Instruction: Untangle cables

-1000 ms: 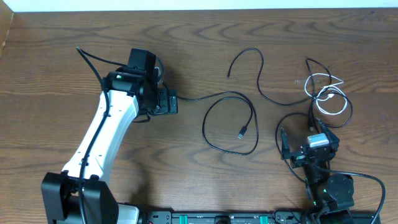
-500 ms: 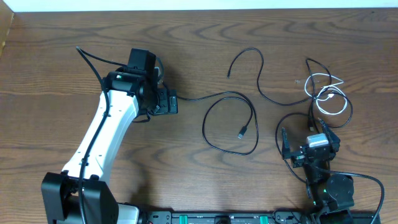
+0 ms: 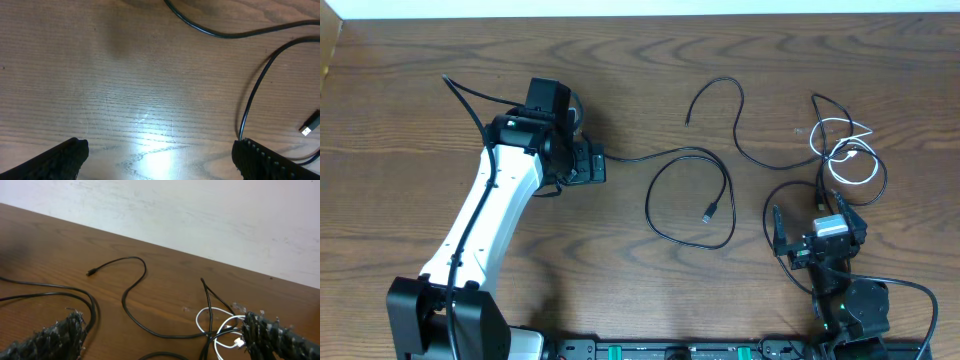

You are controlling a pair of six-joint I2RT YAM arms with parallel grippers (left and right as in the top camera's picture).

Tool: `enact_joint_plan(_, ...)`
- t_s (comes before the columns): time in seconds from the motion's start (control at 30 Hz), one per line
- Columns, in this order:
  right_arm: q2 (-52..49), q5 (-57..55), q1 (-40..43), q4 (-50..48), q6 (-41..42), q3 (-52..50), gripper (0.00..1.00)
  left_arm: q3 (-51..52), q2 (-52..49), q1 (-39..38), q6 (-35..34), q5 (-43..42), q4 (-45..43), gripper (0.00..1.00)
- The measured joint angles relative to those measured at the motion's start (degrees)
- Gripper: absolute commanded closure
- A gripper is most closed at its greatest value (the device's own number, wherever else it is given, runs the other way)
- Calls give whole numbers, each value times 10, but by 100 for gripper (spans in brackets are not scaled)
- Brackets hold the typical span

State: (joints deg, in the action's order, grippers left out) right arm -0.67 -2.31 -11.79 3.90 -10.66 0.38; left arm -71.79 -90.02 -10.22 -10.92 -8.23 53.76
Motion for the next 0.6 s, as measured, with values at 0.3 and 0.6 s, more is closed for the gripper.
enact_joint_plan(0.3,0,0,0,0,0,0,1,0,0,0,0,0,0,3)
enact_joint_plan(0.6,0,-7,0,-1,70,0,1,0,0,0,0,0,0,3)
